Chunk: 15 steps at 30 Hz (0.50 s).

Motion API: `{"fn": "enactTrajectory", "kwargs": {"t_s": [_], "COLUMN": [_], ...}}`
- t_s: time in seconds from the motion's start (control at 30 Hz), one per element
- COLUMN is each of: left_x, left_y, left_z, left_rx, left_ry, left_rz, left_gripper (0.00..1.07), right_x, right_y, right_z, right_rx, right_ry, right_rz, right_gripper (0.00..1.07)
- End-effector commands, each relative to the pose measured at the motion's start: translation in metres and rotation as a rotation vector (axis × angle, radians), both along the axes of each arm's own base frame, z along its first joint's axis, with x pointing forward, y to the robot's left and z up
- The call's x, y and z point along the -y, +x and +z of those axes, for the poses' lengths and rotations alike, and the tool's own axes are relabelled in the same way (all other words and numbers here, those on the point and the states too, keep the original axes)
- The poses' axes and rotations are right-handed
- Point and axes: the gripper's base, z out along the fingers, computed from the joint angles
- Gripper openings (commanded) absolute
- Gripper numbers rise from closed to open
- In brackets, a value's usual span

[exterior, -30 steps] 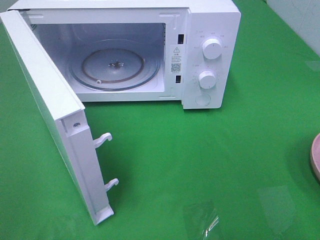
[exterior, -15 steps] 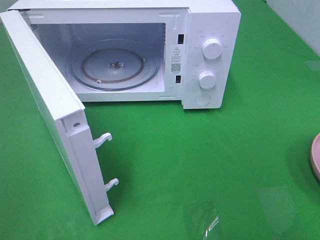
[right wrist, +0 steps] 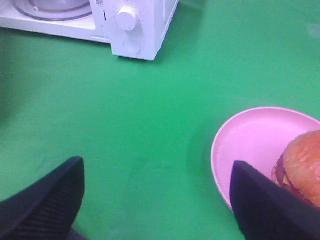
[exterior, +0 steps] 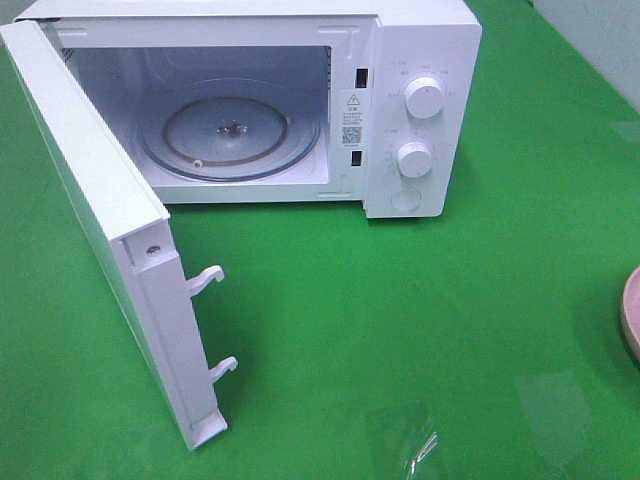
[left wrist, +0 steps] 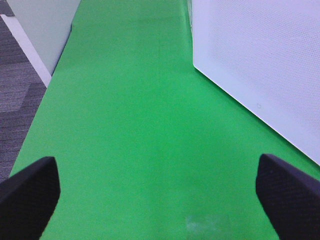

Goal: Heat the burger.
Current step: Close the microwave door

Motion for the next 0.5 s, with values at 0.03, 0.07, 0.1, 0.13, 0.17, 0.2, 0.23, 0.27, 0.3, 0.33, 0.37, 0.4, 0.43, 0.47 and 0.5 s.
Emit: {"fn": "enactTrajectory", "kwargs": {"t_s": [0.03,0.07,0.1,0.13,0.17,0.2,0.23,0.27,0.3,0.33,0.37,0.4,0.43,0.47,0.5], "left_x": [0.0005,0.0005,0.0005,0.0005,0.0005,0.0005,0.0005,0.0005,0.0005,0.0005,0.0005,0.0005,0.0005,0.0005,0.0005], "left_y": [-0.0021,-0.0021,-0.0021,-0.0021,-0.0021,-0.0021,-0.0021,-0.0021,-0.0021,-0.0021,-0.0021,-0.0021,-0.0021,-0.0021,-0.0021], "left_z": [0.0003,0.0003,0.0003,0.0003,0.0003,0.0003,0.0003,0.0003,0.0003,0.0003,0.0003,0.0003,0.0003,0.0003,0.0003], "left_rx": [0.029,0.029,0.029,0.029,0.029,0.029,0.029,0.029,0.029,0.029,0.029,0.029,0.029,0.029,0.029], "left_ry": [-0.005,-0.005,-0.005,-0.005,-0.005,-0.005,-0.005,-0.005,-0.005,-0.005,-0.005,-0.005,-0.005,-0.005,-0.005], "left_rz": [-0.004,-0.004,-0.004,-0.004,-0.004,-0.004,-0.004,-0.004,-0.004,-0.004,-0.004,-0.004,-0.004,-0.004,-0.004], "left_gripper": [1.0,1.0,1.0,1.0,1.0,1.0,1.0,1.0,1.0,1.0,1.0,1.0,1.0,1.0,1.0], "right_x": [0.0004,0.0004,0.0004,0.0004,0.0003,0.0003,0.0006,0.0006,0.0006,0.0006,0.0006,0.0006,0.0006,0.0006,0.0006], "right_y": [-0.0096,-0.0096,-0.0107,-0.0107,-0.0107,-0.0107,-0.0107,-0.0107,-0.0107,-0.0107,-0.0107,-0.0107,-0.0107,-0.0107,-0.0107], "right_z": [0.0004,0.0004,0.0004,0.0004,0.0004,0.0004,0.0004,0.0004,0.0004,0.0004,0.0004,0.0004,0.0004,0.0004,0.0004], "right_rx": [0.072,0.072,0.079,0.079,0.08,0.08,0.079,0.079,0.079,0.079,0.079,0.079,0.079,0.079,0.079], "right_ry": [0.01,0.01,0.01,0.01,0.009,0.009,0.011,0.011,0.012,0.012,0.012,0.012,0.012,0.011,0.011], "right_rz": [-0.054,-0.054,-0.079,-0.079,-0.089,-0.089,-0.094,-0.094,-0.095,-0.095,-0.095,-0.095,-0.095,-0.108,-0.108], "right_gripper": [0.76,0.76,0.76,0.76,0.76,0.76,0.76,0.76,0.76,0.76,0.76,0.76,0.76,0.76,0.76]}}
